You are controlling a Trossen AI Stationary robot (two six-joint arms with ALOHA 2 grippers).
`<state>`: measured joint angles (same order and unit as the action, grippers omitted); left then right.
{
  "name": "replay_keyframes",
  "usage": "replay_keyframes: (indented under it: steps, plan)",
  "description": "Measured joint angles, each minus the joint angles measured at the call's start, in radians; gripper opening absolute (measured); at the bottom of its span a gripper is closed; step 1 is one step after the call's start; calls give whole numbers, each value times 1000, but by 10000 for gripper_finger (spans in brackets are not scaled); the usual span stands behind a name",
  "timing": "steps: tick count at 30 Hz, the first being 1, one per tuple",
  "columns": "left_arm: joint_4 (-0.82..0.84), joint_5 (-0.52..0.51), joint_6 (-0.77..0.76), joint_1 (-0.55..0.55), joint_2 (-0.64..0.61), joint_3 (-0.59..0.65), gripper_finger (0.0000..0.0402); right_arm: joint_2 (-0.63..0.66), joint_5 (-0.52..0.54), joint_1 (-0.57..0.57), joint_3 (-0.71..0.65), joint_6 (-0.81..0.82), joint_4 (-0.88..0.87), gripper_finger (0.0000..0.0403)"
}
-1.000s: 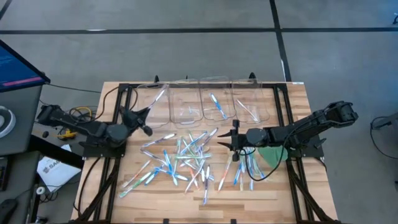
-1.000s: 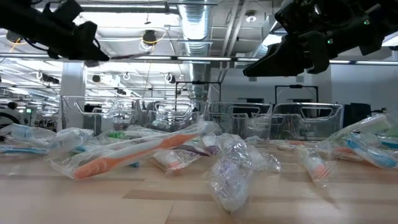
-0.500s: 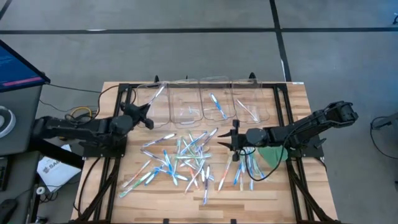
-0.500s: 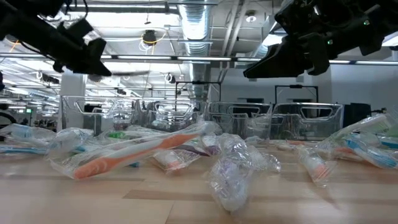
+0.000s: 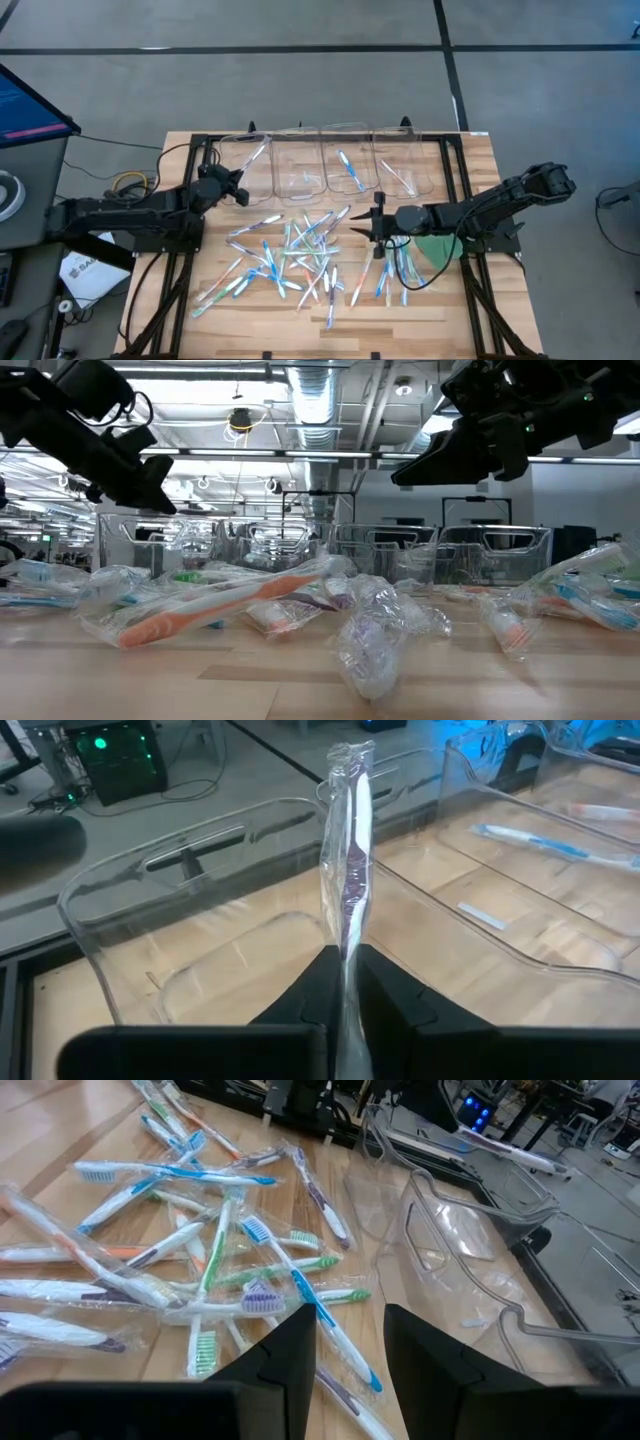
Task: Pick & Place Toothbrushes
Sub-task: Put the purple toothbrush into the left transparent bin
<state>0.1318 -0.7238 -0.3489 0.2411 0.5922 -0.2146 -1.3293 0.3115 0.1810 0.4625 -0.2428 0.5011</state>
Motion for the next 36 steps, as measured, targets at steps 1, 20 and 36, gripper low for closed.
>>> replay_keyframes:
  steps: [1, 20, 36]
  plan:
    - [0, 0, 0, 0, 0, 0, 25, 0, 0, 0, 0, 0, 0, 113]
    - [6, 69, 0, 0, 0, 0, 56, 0, 0, 0, 0, 7, 0, 113]
    - [7, 84, 0, 0, 0, 0, 140, 0, 0, 0, 0, 8, -18, 113]
